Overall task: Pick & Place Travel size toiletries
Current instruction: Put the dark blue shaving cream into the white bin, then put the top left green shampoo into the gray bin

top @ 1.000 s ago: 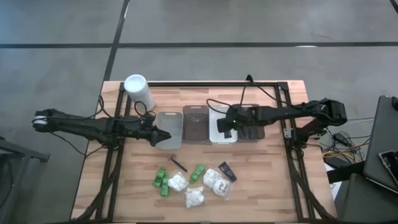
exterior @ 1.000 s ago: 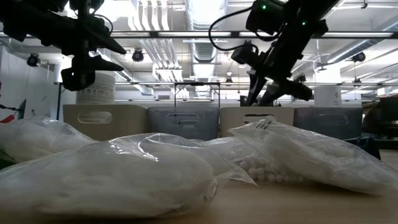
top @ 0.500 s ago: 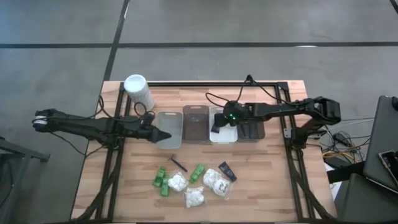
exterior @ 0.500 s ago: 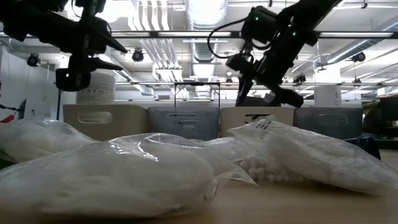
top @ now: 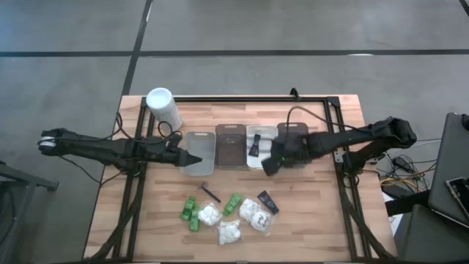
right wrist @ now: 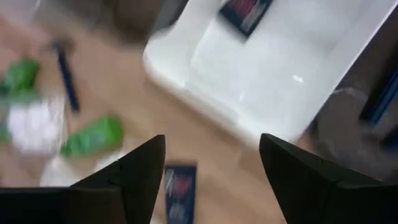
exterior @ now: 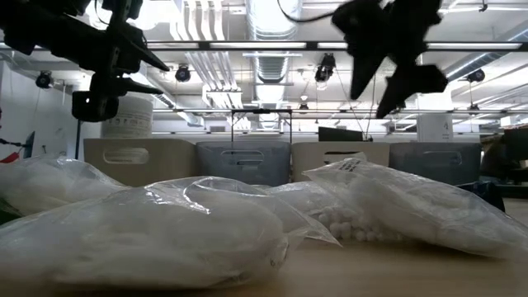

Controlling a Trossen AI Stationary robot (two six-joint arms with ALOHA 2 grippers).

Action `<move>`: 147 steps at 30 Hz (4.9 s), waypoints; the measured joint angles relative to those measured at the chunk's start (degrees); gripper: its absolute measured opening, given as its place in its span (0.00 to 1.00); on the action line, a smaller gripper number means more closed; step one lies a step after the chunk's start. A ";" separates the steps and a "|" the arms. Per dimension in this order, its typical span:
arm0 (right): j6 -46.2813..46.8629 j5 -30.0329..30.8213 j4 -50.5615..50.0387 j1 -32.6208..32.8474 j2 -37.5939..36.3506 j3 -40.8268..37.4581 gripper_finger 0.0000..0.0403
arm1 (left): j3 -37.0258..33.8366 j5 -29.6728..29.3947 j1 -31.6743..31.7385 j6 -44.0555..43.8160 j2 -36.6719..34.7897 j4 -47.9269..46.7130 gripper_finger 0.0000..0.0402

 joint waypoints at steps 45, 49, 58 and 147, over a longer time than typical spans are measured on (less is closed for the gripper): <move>11.46 -2.37 1.13 23.02 25.71 9.56 0.67 | -0.04 -2.73 -0.05 0.29 2.38 0.22 0.40; 11.96 -2.05 0.86 22.89 26.05 8.95 0.70 | -0.04 -2.72 -0.07 0.31 2.61 0.21 0.40; 12.28 -0.96 1.10 21.21 25.90 6.65 0.77 | -0.04 -2.74 -0.07 0.34 3.10 0.24 0.40; 8.25 10.30 2.83 3.37 8.53 7.98 0.69 | 10.12 2.22 -26.31 -9.28 19.89 -24.67 0.37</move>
